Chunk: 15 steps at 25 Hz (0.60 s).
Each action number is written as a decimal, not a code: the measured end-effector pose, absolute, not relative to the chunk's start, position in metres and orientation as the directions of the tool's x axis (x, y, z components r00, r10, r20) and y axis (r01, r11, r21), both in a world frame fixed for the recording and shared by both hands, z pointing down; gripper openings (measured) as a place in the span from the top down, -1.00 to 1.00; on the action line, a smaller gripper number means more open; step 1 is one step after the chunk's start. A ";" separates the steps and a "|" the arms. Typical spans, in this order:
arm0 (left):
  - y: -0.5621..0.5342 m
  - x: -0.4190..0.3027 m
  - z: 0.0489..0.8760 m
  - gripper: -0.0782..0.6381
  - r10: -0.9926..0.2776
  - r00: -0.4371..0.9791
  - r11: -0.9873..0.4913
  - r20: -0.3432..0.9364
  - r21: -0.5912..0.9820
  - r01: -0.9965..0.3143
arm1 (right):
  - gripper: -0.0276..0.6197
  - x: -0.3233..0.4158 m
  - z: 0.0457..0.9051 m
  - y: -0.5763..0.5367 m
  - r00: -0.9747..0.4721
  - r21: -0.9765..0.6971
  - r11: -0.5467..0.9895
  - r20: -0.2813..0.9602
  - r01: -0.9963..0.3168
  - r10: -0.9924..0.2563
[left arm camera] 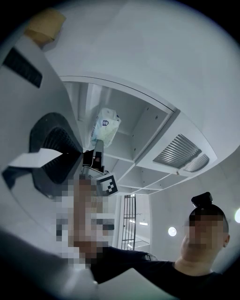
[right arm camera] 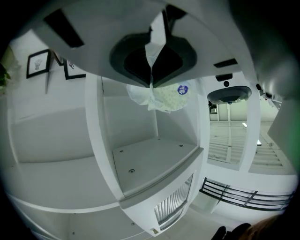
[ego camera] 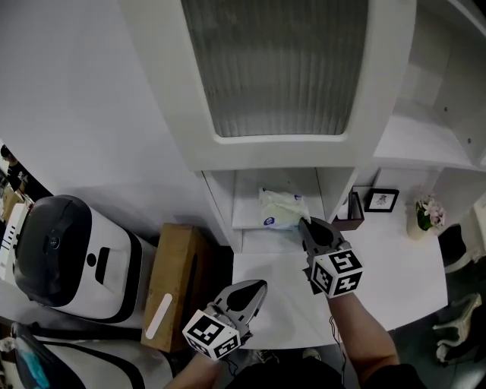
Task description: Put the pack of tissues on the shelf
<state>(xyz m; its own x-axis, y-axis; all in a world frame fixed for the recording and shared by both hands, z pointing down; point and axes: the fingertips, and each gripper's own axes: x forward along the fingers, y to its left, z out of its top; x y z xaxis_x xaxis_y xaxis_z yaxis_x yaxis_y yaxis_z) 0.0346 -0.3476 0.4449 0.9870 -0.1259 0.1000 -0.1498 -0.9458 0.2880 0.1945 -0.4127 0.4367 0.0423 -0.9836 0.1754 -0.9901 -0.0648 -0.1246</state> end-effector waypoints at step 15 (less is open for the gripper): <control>-0.367 0.032 0.449 0.77 -0.075 0.994 -0.943 0.079 0.318 -0.096 | 0.89 0.209 0.444 -0.442 0.133 -0.092 -0.161 0.251 -0.983 -0.959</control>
